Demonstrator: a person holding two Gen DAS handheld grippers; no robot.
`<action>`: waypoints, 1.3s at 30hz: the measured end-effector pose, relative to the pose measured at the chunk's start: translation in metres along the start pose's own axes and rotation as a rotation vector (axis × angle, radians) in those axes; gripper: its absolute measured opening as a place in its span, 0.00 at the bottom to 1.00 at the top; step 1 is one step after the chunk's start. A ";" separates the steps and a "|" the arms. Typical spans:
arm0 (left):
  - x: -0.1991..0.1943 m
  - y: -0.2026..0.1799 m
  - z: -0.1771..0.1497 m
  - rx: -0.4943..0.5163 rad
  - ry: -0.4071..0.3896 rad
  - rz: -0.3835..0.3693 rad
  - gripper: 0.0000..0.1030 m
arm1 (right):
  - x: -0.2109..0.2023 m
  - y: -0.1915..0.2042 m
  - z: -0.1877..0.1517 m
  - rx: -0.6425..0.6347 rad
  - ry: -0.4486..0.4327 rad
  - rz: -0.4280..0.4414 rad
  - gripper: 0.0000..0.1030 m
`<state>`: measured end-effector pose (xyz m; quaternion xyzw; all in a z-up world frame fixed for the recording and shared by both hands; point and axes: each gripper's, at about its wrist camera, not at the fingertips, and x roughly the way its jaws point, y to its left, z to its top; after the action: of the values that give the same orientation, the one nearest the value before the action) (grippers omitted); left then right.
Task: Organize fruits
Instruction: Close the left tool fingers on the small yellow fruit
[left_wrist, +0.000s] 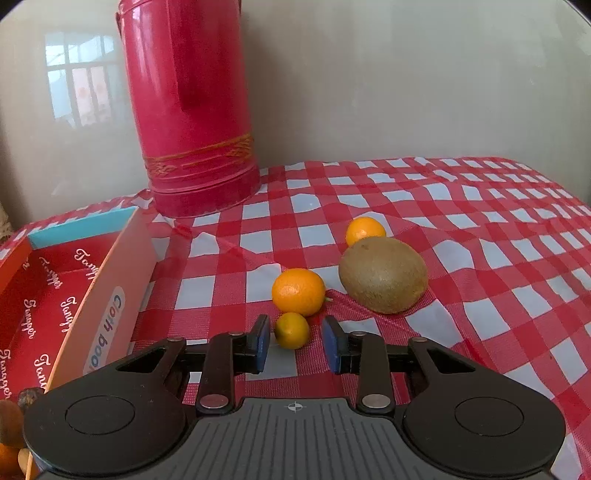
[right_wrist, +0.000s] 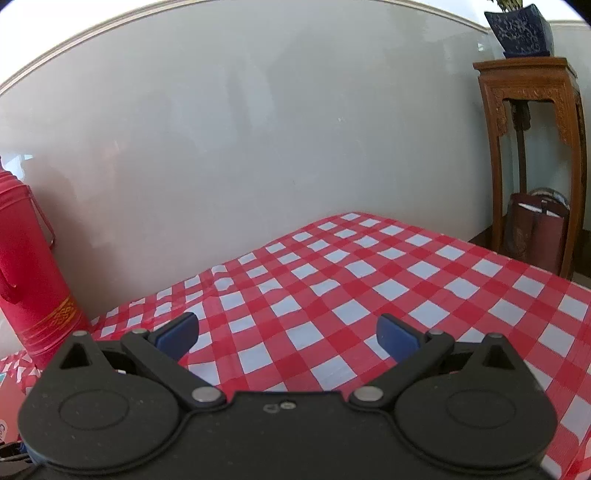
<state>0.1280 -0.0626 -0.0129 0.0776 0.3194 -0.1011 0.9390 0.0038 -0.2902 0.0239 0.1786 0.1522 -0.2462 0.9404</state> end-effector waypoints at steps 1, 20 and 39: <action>0.000 0.000 0.000 -0.006 -0.001 -0.003 0.32 | 0.000 0.000 0.000 0.004 0.006 0.003 0.95; -0.009 -0.012 -0.002 0.037 -0.043 0.004 0.20 | 0.002 -0.001 -0.001 0.003 0.015 0.025 0.95; -0.003 -0.006 -0.006 -0.012 -0.013 -0.008 0.20 | 0.005 0.000 -0.002 -0.002 0.032 0.039 0.95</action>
<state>0.1207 -0.0672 -0.0160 0.0700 0.3142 -0.1033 0.9411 0.0079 -0.2912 0.0200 0.1848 0.1638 -0.2247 0.9426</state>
